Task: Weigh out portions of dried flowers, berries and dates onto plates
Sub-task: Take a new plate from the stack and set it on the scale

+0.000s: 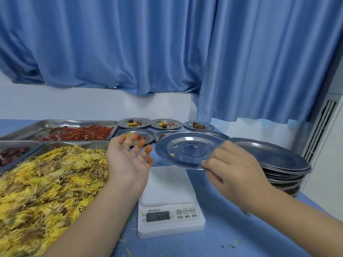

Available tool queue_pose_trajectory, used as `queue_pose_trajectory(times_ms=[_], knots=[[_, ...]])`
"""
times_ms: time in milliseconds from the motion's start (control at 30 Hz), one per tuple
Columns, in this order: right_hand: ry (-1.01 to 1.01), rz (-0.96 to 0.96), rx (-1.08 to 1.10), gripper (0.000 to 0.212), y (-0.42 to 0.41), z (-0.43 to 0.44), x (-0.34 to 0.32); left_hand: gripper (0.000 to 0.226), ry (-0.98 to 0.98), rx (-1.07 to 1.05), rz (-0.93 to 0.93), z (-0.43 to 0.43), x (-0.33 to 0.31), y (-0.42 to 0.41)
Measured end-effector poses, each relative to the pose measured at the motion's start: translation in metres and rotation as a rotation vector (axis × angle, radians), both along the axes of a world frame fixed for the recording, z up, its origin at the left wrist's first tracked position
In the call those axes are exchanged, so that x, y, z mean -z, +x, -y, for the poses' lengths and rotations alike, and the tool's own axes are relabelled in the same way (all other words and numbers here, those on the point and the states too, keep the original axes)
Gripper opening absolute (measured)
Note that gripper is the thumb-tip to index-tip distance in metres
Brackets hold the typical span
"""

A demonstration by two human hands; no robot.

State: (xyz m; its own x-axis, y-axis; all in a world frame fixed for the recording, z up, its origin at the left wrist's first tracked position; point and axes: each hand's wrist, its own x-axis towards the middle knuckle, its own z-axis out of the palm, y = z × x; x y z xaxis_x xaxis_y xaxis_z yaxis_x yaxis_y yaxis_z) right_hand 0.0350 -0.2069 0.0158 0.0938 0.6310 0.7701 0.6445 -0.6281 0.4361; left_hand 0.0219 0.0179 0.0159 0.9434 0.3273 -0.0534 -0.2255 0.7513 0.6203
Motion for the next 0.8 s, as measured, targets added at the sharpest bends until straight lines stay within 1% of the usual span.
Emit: queue_pose_trajectory(times_ms=[133, 233, 367, 400, 500, 600, 700, 800], knots=[[-0.009, -0.056, -0.104, 0.016, 0.000, -0.023, 0.030, 0.031, 0.026, -0.171, -0.015, -0.017, -0.006, 0.000], [0.004, -0.102, -0.137, 0.018, 0.002, -0.035, 0.045, 0.031, 0.039, -0.218, -0.036, -0.026, -0.007, 0.001], [-0.042, -0.181, -0.164, 0.006, 0.005, -0.043, 0.057, 0.030, 0.041, -0.222, -0.052, -0.031, -0.006, 0.003], [-0.045, -0.206, -0.163, 0.008, 0.006, -0.043, 0.059, 0.031, 0.041, -0.225, -0.056, -0.032, -0.006, 0.004], [-0.048, -0.279, -0.137, 0.024, 0.010, -0.039, 0.063, 0.035, 0.039, -0.234, -0.060, -0.036, -0.006, 0.006], [-0.067, -0.345, -0.090, 0.031, 0.010, -0.032, 0.062, 0.031, 0.040, -0.239, -0.055, -0.040, -0.004, 0.007], [-0.079, -0.408, -0.031, 0.025, 0.005, -0.025, 0.059, 0.029, 0.049, -0.232, -0.075, -0.040, -0.001, 0.007], [-0.082, -0.438, -0.051, 0.011, 0.002, -0.009, 0.055, 0.030, 0.058, -0.210, -0.090, -0.039, -0.001, 0.008]])
